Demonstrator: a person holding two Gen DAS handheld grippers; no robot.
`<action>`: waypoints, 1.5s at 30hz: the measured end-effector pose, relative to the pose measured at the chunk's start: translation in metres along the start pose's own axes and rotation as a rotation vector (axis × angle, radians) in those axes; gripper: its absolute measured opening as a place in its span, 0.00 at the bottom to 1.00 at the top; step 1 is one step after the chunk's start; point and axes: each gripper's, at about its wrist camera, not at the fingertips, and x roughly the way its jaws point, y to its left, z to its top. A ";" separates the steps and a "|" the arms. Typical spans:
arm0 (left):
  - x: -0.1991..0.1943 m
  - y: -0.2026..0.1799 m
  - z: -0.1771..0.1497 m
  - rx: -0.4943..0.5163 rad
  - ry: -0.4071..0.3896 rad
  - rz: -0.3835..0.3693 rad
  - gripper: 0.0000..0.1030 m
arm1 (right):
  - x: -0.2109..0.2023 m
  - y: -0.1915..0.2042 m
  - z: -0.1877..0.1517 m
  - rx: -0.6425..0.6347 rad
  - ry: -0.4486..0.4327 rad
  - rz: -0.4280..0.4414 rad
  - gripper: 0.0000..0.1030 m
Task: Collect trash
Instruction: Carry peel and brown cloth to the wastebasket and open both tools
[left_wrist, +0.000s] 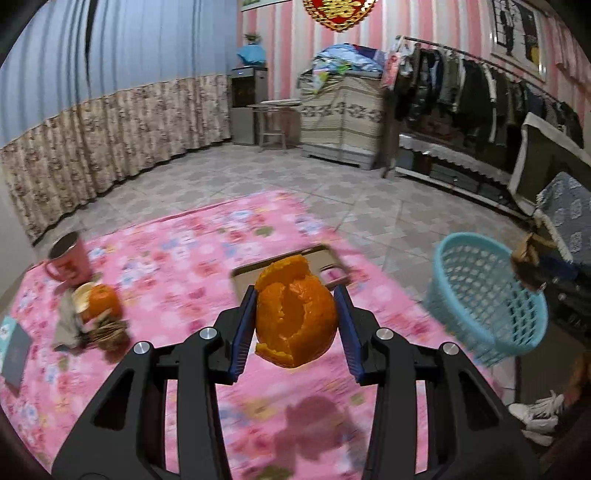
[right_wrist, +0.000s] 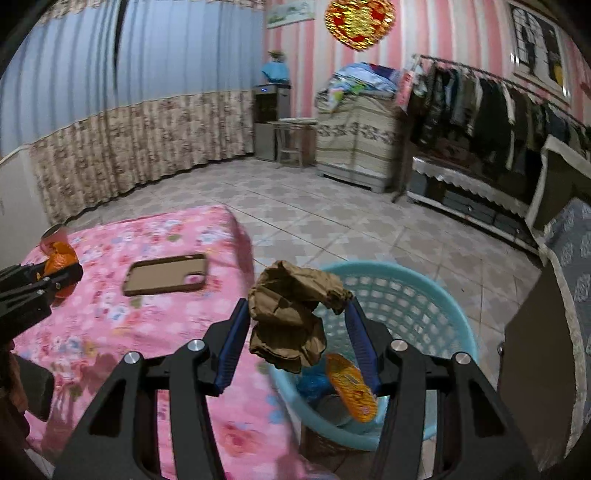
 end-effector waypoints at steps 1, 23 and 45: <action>0.003 -0.008 0.003 0.005 -0.001 -0.013 0.40 | 0.003 -0.010 0.000 0.015 0.006 -0.017 0.51; 0.068 -0.170 0.043 0.171 0.044 -0.231 0.39 | 0.017 -0.110 -0.011 0.153 0.058 -0.180 0.51; 0.055 -0.160 0.068 0.131 -0.018 -0.181 0.93 | 0.032 -0.108 -0.013 0.147 0.074 -0.157 0.52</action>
